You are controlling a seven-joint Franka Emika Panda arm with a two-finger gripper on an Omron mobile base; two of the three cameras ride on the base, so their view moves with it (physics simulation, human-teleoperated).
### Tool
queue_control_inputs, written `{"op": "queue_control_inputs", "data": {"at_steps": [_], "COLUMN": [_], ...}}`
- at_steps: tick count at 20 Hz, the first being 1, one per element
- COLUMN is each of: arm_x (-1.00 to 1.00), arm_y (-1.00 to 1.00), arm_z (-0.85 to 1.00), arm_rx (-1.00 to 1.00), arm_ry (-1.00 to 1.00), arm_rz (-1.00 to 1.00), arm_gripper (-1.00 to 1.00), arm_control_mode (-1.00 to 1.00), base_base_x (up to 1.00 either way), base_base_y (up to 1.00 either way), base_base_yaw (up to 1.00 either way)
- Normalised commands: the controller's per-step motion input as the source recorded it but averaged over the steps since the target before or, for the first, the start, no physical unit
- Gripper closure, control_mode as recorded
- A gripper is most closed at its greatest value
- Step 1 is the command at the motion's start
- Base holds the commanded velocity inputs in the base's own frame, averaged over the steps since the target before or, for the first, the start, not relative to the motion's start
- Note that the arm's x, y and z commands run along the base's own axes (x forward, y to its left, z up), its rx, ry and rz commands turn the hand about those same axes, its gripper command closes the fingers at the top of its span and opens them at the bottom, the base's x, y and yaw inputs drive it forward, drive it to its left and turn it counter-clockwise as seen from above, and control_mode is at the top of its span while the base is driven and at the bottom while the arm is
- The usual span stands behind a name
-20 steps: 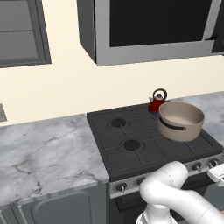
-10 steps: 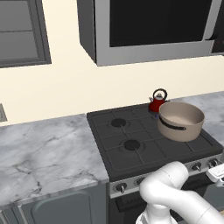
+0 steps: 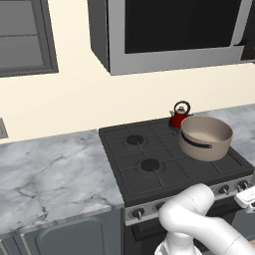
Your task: Pick the kettle from the cabinet and place it on a stove burner. Then pick the pot from the counter and place it on another stove burner. Finally, turn both burners on.
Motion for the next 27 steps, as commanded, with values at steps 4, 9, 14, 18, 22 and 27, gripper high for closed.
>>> {"op": "queue_control_inputs", "data": {"at_steps": [4,9,14,18,22,27], "arm_x": [0.00,0.00,0.00,0.00,0.00,0.00], "arm_y": [0.00,0.00,0.00,0.00,0.00,0.01], "arm_z": [0.00,0.00,0.00,0.00,0.00,0.00], "arm_rx": [-0.21,-0.22,-0.24,-0.25,-0.24,-0.14], "arm_ry": [-0.19,-0.20,-0.21,-0.22,-0.20,-0.09], "arm_rz": [0.05,0.04,0.03,0.02,0.01,0.00], "arm_gripper": [1.00,1.00,1.00,1.00,1.00,1.00], "arm_control_mode": [-1.00,-1.00,-1.00,-1.00,-1.00,-1.00], "base_base_x": [0.00,0.00,0.00,0.00,0.00,0.00], "base_base_y": [0.00,0.00,0.00,0.00,0.00,0.00], "base_base_yaw": [0.00,0.00,0.00,0.00,0.00,0.00]}}
